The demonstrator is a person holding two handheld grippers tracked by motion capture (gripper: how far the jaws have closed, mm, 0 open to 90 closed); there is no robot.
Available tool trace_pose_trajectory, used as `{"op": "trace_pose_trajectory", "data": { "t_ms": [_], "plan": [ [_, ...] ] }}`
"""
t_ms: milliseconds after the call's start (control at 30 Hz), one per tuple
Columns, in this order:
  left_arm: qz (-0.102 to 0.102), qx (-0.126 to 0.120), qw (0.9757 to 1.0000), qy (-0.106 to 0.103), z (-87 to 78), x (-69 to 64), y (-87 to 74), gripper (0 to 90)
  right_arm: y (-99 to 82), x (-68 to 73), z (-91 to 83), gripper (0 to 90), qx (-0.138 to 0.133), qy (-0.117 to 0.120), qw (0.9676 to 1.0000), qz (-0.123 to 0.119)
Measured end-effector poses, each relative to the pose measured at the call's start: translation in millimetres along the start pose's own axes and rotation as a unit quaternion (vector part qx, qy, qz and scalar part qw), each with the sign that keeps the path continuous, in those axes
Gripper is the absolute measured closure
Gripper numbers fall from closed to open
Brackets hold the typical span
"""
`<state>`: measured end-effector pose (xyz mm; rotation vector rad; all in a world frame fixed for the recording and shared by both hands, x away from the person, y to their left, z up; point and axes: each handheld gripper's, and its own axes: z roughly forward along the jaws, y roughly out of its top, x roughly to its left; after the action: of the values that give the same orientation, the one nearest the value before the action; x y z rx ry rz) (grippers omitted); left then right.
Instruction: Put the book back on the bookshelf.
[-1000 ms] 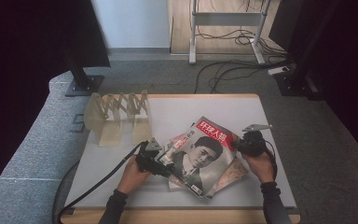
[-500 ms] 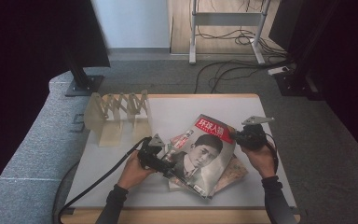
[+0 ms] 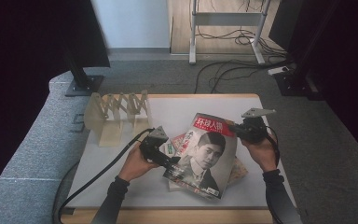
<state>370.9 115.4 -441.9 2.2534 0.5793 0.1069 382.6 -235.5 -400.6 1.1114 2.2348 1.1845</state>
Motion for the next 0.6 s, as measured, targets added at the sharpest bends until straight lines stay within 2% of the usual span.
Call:
{"op": "trace_pose_trajectory", "data": {
  "t_ms": [67,233,367,567,600],
  "plan": [
    [0.009,0.01,0.9999,0.0,3.2,-0.2,6.4,1.9,5.5,2.1,-3.6,85.3,-0.003,0.0,1.0,-0.009],
    [0.013,0.024,0.9996,-0.008,8.5,1.4,13.1,3.1,15.0,5.4,-11.4,85.4,-0.015,0.005,0.9996,-0.024],
    [0.013,0.025,0.9995,-0.013,10.1,3.1,15.4,3.4,21.1,8.2,-17.2,85.5,-0.026,0.01,0.999,-0.036],
    [0.01,0.026,0.9995,-0.014,11.6,10.4,15.2,11.0,31.6,14.2,-27.4,85.5,-0.046,0.022,0.9973,-0.053],
    [0.011,0.028,0.9994,-0.013,12.0,11.6,15.1,13.4,35.3,17.1,-30.8,85.4,-0.052,0.026,0.9963,-0.063]
  ]
}}
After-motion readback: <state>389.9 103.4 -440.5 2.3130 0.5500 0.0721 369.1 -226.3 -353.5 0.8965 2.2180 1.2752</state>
